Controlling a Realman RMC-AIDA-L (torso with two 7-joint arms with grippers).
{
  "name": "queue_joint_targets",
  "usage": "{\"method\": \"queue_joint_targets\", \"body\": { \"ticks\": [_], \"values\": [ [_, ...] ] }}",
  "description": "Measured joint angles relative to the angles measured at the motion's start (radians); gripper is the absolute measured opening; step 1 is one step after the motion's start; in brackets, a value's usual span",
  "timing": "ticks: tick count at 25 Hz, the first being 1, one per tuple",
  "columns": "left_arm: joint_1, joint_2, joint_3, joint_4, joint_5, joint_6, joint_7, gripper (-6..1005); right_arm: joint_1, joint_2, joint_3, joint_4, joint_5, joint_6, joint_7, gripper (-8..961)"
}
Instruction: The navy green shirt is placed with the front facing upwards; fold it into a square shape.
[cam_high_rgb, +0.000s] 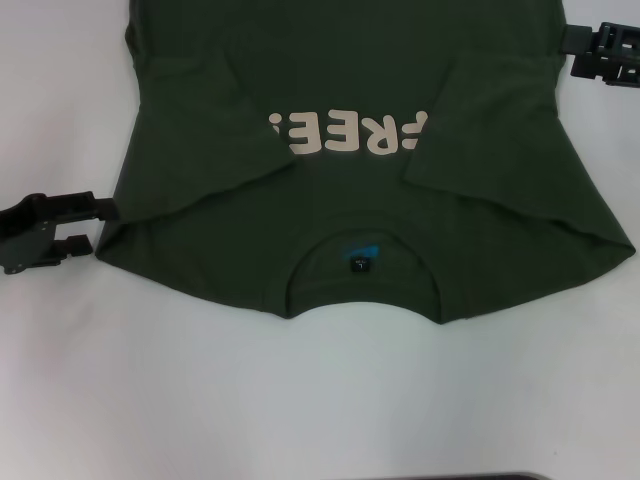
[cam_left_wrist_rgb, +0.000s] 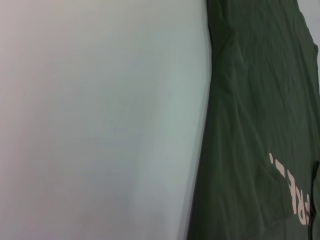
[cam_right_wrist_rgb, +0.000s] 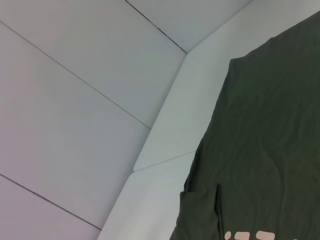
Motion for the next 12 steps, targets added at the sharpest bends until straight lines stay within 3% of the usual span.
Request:
{"method": "queue_joint_targets", "body": {
  "ticks": [12],
  "values": [
    [-0.009, -0.007, 0.014, -0.001, 0.001, -0.003, -0.001, 777, 0.000, 0.000, 0.000, 0.000, 0.000, -0.001, 0.002, 928]
  ]
}}
